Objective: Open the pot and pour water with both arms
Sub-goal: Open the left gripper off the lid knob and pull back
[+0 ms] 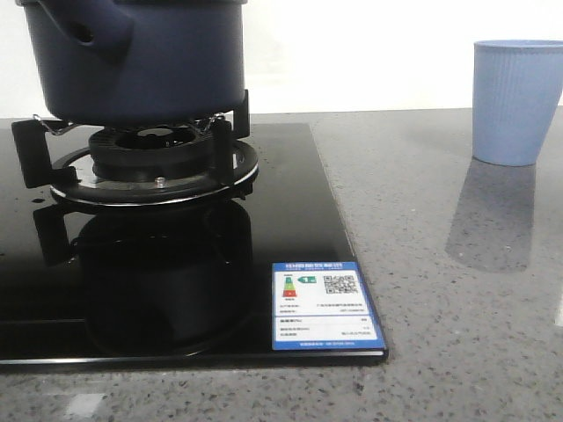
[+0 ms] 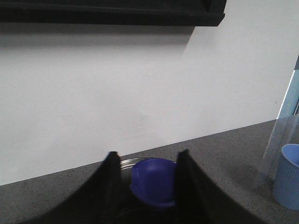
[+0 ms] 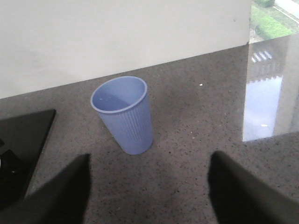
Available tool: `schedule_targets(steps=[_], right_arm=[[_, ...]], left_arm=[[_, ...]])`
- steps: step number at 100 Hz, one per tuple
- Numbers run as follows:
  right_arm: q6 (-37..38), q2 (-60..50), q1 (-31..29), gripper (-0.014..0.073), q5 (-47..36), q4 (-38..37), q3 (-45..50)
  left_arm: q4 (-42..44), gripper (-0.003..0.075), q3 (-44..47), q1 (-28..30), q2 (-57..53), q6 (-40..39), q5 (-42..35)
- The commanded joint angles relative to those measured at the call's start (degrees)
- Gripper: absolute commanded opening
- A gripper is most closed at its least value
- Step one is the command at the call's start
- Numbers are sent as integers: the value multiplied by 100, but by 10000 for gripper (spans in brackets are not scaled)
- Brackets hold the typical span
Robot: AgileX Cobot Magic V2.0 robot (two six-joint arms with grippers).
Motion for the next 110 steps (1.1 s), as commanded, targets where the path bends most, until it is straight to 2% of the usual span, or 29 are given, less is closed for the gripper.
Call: schedule_targets(steps=[1,6,8,18,35,49,61,80,110], right_arm=[[-29,39,1,114,-664,-62,-16],[-74,39,1,-46,-799,-62,117],[-89,39,1,-71,-859,-62,180],[-266,-46,1,-67,-1182,-62,577],[-521,-699,1,-67,-2251,-62,1642],[-521,-1308,1,-67,-2690,-100,2222],[-521,-1439,1,-67,-2793,-114,2426],[-521,-1429,1,-67,-2541,-114,2426],[-398,-1429,1,-67,-2515,75,2426]], left_arm=[[115,-19,81,36,-429,-1,-262],[128,-19,360,36,-641,-1,-262],[128,-19,439,36,-737,-1,-262],[128,-19,1166,36,-1302,-1,-417],[-298,-19,2728,36,-2631,-1,-1414],[-336,-19,3793,36,-3595,-1,-1461],[-392,-19,4339,36,-4166,-1,-1505],[-544,-19,4498,36,-4470,-1,-1967],[-544,-19,4514,36,-4470,-1,-1915]])
